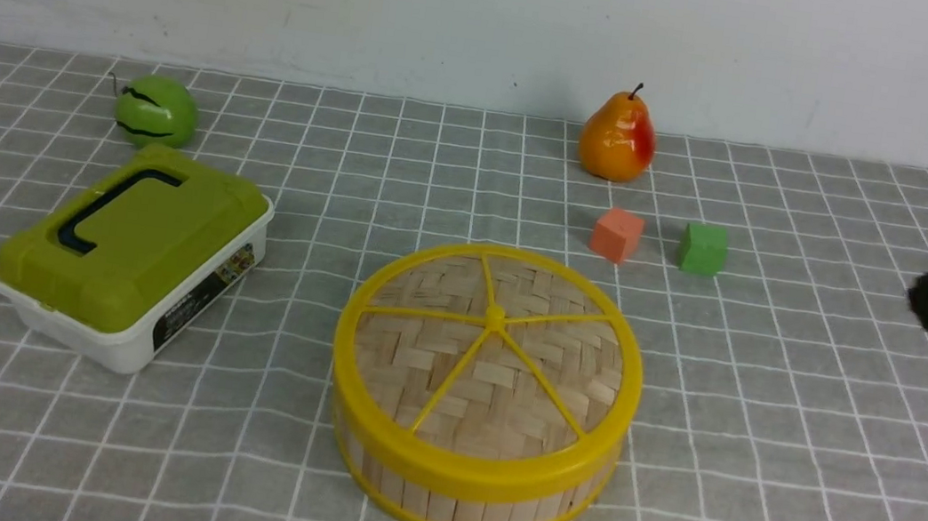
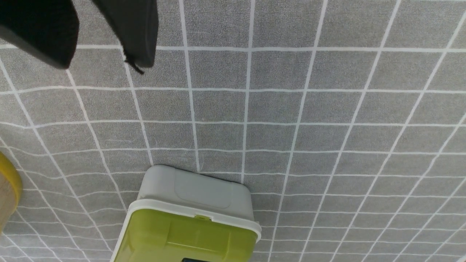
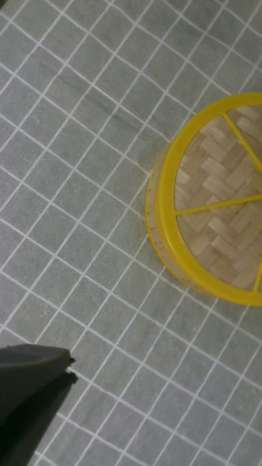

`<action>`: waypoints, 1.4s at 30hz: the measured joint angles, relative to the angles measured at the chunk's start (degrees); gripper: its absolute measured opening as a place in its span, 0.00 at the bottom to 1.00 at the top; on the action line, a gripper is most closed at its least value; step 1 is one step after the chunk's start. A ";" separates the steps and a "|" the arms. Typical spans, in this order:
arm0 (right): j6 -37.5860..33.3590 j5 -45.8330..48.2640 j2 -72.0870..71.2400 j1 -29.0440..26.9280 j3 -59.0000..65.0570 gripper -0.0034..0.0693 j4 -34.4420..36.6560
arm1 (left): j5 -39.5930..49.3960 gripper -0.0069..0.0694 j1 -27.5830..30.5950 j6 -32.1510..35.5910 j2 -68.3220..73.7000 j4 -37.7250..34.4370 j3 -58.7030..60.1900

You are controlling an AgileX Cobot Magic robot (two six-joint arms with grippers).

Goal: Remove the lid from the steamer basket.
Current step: Use the right arm to lift the lid of the steamer

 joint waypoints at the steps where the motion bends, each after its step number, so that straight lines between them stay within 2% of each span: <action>1: 2.92 0.06 4.52 6.07 -3.11 0.05 -4.86 | 0.00 0.40 0.00 0.00 0.00 0.00 0.00; 5: 7.92 -0.90 12.52 13.73 -8.21 0.05 -12.69 | 0.00 0.40 0.00 0.00 0.00 0.00 0.00; 8: 11.73 -2.40 18.84 17.48 -12.75 0.08 -16.26 | 0.00 0.40 0.00 0.00 0.00 0.00 0.00; 14: 15.38 -2.79 29.76 20.51 -22.48 0.22 -16.99 | 0.00 0.40 0.88 0.00 0.00 -1.51 0.00; 15: 17.11 -2.79 33.52 20.80 -26.16 0.33 -16.89 | 0.00 0.40 1.21 0.00 0.00 -1.51 0.00; 16: 17.11 -2.79 33.52 20.80 -26.16 0.33 -16.89 | 0.00 0.40 1.20 0.00 0.00 -1.51 0.00; 17: 18.91 -2.93 37.01 20.80 -29.62 0.46 -16.56 | 0.00 0.40 1.20 0.00 0.00 -1.51 0.00; 20: 19.66 -2.93 41.45 20.80 -33.81 0.61 -15.83 | 0.00 0.40 1.20 0.00 0.00 -1.88 0.00; 22: 19.82 -2.73 44.54 20.80 -36.31 0.70 -14.56 | 0.00 0.40 1.20 0.00 0.00 -1.88 0.00; 25: 20.05 -2.60 47.28 20.80 -37.53 0.75 -13.06 | 0.00 0.40 1.20 0.00 0.00 -1.88 0.00; 28: 20.64 -1.98 48.93 20.80 -37.78 0.75 -12.06 | 0.00 0.40 1.20 0.00 0.00 -1.88 0.00; 33: 20.86 -0.68 50.11 20.80 -37.91 0.68 -11.47 | 0.00 0.40 1.20 0.00 0.00 -1.88 0.00; 42: 21.50 -0.54 50.34 20.80 -37.91 0.49 -10.87 | 0.00 0.40 1.20 0.00 0.00 -1.94 0.00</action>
